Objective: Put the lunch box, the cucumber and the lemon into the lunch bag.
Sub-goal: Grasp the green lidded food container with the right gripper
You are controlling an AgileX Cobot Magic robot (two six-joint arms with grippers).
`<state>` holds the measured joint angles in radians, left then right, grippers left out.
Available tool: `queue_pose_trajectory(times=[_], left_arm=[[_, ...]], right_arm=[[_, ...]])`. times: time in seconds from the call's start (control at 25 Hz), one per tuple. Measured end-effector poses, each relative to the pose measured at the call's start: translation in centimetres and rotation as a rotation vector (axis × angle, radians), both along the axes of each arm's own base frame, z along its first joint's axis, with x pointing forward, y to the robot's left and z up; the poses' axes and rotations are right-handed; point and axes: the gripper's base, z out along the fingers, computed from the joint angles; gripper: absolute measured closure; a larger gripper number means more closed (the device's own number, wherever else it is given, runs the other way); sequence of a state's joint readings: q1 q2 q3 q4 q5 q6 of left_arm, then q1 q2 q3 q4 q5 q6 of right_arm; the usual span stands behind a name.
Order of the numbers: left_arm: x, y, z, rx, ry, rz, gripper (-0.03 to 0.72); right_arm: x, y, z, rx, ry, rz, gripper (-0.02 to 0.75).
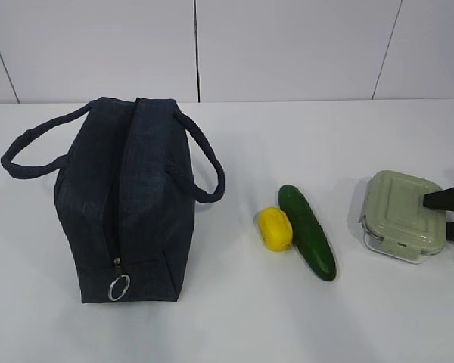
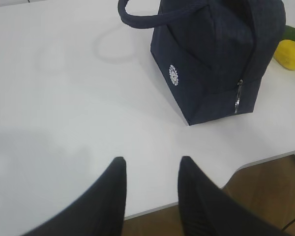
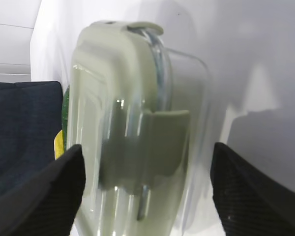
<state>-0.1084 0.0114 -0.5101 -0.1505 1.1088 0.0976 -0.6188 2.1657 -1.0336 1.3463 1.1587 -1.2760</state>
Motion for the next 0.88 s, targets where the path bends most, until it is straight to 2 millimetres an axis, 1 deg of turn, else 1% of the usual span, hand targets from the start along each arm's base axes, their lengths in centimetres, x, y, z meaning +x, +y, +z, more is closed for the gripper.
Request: queue_pose_trajectory(times=[0.28,0.88], left_arm=[[0.0,0.0,0.0,0.000,0.000,0.000,0.450],[0.0,0.0,0.0,0.000,0.000,0.000,0.450]], right_arm=[[0.6,1.7,0.0,-0.003,0.006,0.057,0.147],[0.6,1.8,0.0,0.004,0.015,0.053,0.148]])
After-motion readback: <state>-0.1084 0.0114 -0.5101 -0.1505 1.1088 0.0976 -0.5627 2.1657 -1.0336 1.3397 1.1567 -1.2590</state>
